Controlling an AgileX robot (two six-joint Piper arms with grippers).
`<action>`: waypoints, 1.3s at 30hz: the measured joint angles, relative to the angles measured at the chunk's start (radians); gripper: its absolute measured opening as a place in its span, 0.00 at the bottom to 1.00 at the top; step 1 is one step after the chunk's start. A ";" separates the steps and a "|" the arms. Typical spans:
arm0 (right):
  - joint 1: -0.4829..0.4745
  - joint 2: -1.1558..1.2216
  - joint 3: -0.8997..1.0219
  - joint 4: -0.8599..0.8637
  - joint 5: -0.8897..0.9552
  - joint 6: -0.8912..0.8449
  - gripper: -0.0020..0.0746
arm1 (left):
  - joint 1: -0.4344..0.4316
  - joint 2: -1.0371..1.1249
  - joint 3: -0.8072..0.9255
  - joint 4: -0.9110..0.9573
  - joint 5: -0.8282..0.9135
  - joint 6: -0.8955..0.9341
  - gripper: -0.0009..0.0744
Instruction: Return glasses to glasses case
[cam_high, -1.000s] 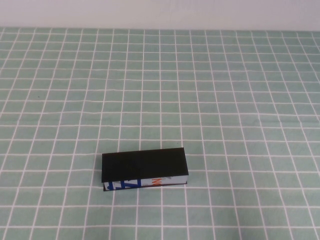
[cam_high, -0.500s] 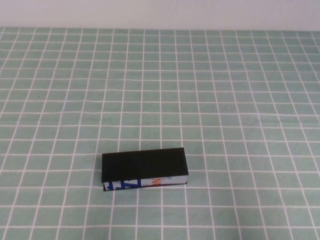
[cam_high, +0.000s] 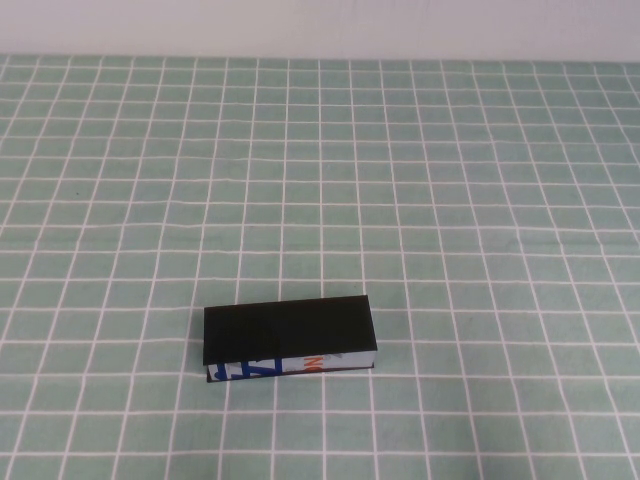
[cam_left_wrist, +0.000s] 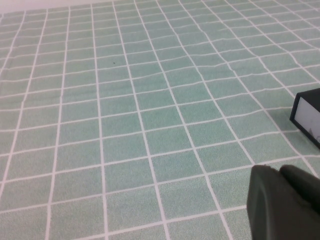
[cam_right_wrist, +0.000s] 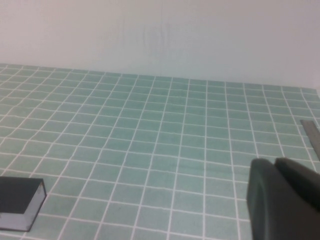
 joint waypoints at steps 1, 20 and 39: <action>0.000 0.000 0.008 -0.002 -0.010 0.000 0.01 | 0.000 0.000 0.000 0.000 0.000 0.000 0.01; -0.044 -0.035 0.457 -0.007 -0.303 0.002 0.01 | 0.000 0.000 0.000 -0.002 0.000 0.000 0.01; -0.229 -0.035 0.453 0.153 -0.248 0.006 0.01 | 0.000 0.000 0.000 -0.002 0.000 0.000 0.01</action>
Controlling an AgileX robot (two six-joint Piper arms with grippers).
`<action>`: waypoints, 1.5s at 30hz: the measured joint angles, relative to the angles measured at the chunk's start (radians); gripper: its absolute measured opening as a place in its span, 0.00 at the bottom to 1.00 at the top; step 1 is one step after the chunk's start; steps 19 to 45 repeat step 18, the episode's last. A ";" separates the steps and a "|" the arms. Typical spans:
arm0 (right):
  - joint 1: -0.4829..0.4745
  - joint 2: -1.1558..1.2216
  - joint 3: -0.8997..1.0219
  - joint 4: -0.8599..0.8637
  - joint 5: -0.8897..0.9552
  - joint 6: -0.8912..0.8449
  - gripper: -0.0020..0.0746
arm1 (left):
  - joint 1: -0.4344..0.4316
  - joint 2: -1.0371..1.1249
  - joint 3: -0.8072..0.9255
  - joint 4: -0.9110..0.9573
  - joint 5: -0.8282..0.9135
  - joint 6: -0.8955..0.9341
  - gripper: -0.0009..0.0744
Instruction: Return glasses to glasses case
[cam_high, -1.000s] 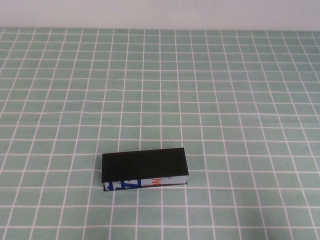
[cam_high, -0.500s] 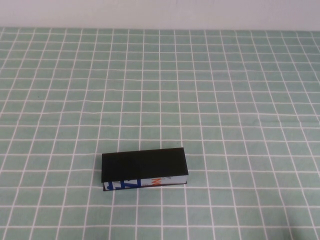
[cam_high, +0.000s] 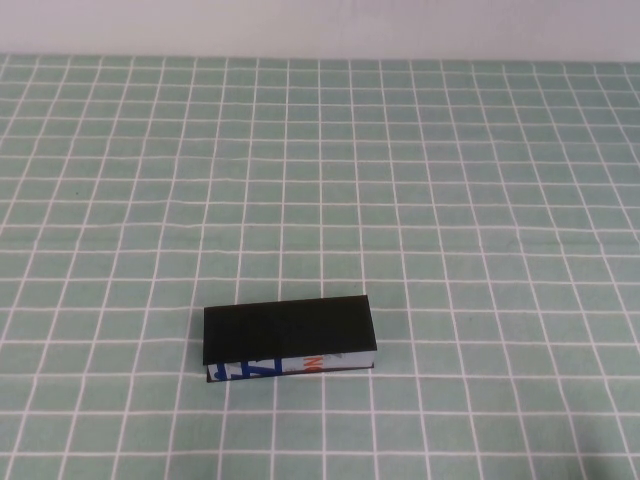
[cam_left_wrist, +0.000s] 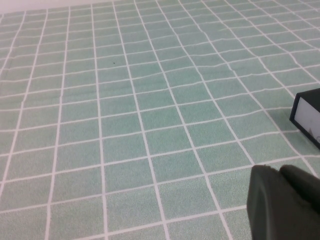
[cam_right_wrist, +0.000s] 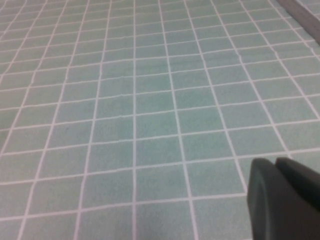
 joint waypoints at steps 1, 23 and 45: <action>0.000 0.000 0.000 0.005 0.000 0.000 0.01 | 0.000 0.000 0.000 0.000 0.000 0.000 0.01; 0.000 0.000 0.000 0.011 0.000 0.000 0.01 | 0.000 0.000 0.000 0.000 0.001 0.000 0.01; 0.000 0.000 0.000 0.011 0.000 0.000 0.01 | 0.000 0.000 0.000 0.000 0.001 0.000 0.01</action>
